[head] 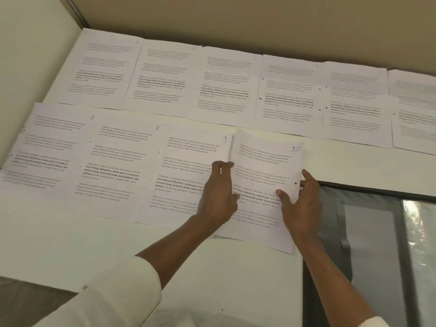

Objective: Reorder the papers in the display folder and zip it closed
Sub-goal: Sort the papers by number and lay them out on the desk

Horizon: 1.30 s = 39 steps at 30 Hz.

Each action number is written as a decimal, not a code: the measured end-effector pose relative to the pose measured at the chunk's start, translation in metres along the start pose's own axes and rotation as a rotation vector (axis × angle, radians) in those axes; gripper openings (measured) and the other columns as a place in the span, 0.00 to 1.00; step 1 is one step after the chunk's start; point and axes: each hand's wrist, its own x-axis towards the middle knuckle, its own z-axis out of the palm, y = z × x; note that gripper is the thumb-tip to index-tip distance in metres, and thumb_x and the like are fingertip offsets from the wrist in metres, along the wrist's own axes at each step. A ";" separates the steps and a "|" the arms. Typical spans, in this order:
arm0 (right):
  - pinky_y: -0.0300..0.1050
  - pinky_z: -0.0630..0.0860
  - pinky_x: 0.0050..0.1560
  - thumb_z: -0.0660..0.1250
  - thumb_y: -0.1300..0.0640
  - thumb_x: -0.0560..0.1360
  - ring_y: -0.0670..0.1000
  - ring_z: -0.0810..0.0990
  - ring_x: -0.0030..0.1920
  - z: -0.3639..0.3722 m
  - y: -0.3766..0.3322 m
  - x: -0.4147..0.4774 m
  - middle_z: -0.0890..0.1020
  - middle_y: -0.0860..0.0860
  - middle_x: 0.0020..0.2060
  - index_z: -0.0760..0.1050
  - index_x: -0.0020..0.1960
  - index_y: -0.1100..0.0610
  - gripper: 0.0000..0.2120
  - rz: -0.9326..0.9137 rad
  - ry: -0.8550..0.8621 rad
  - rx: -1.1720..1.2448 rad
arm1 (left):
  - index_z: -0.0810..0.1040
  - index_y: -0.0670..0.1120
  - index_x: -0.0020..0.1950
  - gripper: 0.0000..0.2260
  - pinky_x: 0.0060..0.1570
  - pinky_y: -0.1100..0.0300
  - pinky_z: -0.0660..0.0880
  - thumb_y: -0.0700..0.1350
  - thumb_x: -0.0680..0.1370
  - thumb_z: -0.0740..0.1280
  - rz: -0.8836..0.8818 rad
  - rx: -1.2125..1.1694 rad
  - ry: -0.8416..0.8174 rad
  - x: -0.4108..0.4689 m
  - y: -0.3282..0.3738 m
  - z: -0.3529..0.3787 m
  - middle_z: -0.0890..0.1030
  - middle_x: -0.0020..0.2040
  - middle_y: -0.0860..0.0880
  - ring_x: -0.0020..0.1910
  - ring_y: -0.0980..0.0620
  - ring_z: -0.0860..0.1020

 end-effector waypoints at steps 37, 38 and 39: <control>0.62 0.52 0.83 0.51 0.35 0.84 0.58 0.45 0.85 0.017 0.026 -0.033 0.46 0.58 0.85 0.51 0.85 0.59 0.39 -0.375 -0.113 -0.672 | 0.50 0.42 0.87 0.40 0.83 0.39 0.37 0.67 0.85 0.54 0.171 0.624 -0.102 0.000 -0.033 0.027 0.40 0.87 0.43 0.85 0.42 0.36; 0.62 0.52 0.83 0.51 0.35 0.84 0.58 0.45 0.85 0.017 0.027 -0.033 0.46 0.58 0.85 0.51 0.85 0.59 0.39 -0.376 -0.113 -0.672 | 0.50 0.42 0.87 0.40 0.83 0.39 0.37 0.68 0.85 0.54 0.168 0.625 -0.107 0.000 -0.033 0.027 0.39 0.87 0.43 0.85 0.42 0.36; 0.62 0.52 0.83 0.51 0.35 0.84 0.58 0.45 0.85 0.017 0.027 -0.033 0.46 0.58 0.85 0.51 0.85 0.59 0.39 -0.378 -0.113 -0.671 | 0.49 0.42 0.87 0.40 0.83 0.39 0.38 0.68 0.85 0.54 0.166 0.623 -0.110 0.000 -0.033 0.027 0.39 0.87 0.43 0.86 0.42 0.37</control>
